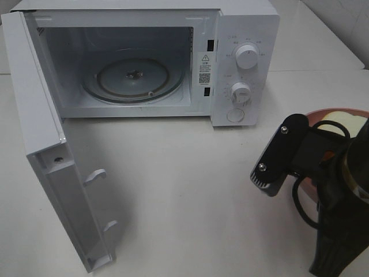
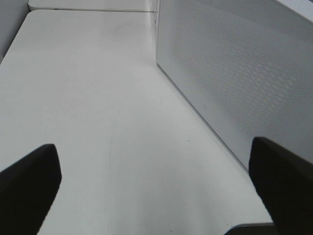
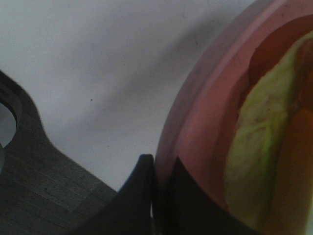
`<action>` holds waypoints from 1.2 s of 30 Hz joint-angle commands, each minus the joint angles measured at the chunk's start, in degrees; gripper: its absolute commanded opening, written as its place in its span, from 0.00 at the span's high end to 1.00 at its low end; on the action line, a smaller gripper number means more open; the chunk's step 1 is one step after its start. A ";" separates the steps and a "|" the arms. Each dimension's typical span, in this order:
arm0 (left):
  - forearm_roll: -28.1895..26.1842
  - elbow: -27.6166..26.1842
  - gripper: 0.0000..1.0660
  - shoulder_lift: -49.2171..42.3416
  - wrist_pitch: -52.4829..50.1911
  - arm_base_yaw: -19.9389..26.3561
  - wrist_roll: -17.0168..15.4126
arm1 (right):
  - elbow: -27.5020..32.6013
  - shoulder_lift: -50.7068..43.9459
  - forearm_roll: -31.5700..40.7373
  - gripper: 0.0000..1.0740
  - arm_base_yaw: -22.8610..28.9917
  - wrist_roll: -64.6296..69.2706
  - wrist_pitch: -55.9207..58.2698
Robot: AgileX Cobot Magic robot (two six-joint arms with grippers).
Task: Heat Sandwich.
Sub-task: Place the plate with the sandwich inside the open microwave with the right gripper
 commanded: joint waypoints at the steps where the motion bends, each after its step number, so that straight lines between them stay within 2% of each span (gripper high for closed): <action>1: -0.17 0.00 0.06 -1.09 -0.29 0.17 0.00 | 0.34 -0.34 -1.15 0.97 2.35 -1.55 0.92; 15: -0.17 0.00 0.06 -1.09 -0.29 0.17 0.00 | 0.34 -0.69 -1.20 0.97 9.80 -11.29 -2.69; 21: -0.17 0.00 0.06 -1.09 -0.29 0.17 0.00 | 0.34 -0.69 -1.20 0.97 9.80 -14.04 -4.35; 30: -0.17 0.00 0.06 -1.09 -0.29 0.17 0.00 | 0.34 -0.69 -2.01 0.97 9.80 -25.44 -6.13; 36: -0.17 0.00 0.06 -1.09 -0.29 0.17 0.00 | 0.34 -0.69 -1.72 1.00 9.80 -28.71 -11.63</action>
